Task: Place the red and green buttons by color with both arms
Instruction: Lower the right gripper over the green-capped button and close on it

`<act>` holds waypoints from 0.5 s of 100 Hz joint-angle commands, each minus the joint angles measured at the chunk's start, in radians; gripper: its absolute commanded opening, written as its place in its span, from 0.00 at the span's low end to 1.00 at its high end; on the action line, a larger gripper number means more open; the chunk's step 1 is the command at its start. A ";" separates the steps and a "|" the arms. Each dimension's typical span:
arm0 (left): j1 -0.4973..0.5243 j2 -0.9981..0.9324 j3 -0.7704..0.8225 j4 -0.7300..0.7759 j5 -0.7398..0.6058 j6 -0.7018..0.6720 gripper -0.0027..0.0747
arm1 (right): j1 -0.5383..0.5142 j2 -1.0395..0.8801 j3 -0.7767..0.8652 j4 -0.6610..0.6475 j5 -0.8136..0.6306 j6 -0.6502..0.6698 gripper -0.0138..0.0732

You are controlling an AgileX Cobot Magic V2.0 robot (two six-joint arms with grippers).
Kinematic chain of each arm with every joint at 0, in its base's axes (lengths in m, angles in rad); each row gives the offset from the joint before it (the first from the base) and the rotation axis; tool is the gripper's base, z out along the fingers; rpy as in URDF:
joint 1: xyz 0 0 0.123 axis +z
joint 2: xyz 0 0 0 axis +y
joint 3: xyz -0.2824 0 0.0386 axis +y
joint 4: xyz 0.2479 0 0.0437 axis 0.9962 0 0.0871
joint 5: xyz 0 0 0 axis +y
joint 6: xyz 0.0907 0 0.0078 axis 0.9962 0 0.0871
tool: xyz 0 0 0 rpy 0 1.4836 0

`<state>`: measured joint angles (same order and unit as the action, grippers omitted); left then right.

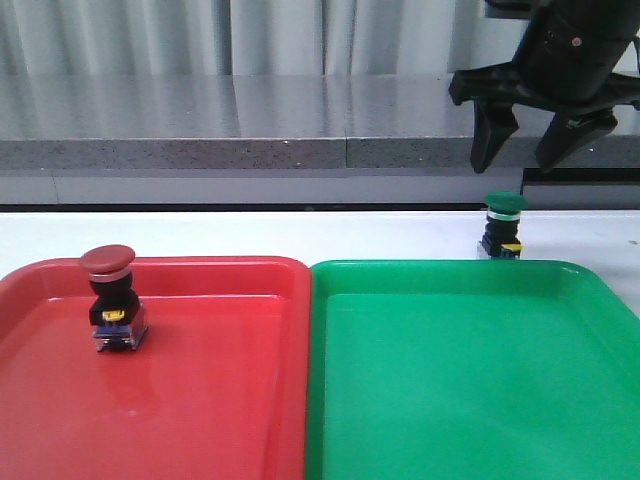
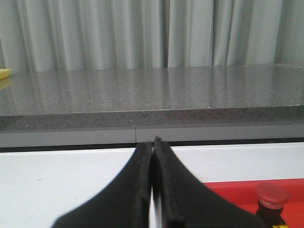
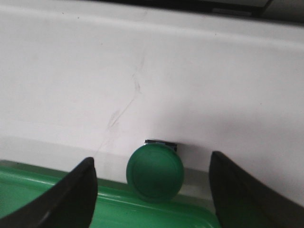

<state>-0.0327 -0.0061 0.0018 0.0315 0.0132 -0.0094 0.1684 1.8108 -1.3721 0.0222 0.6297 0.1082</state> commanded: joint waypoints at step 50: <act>0.004 -0.029 0.042 -0.003 -0.081 -0.011 0.01 | -0.001 0.076 -0.052 -0.014 -0.040 -0.011 0.74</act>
<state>-0.0327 -0.0061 0.0018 0.0315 0.0132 -0.0094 0.1684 1.9313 -1.3905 0.0192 0.6253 0.1082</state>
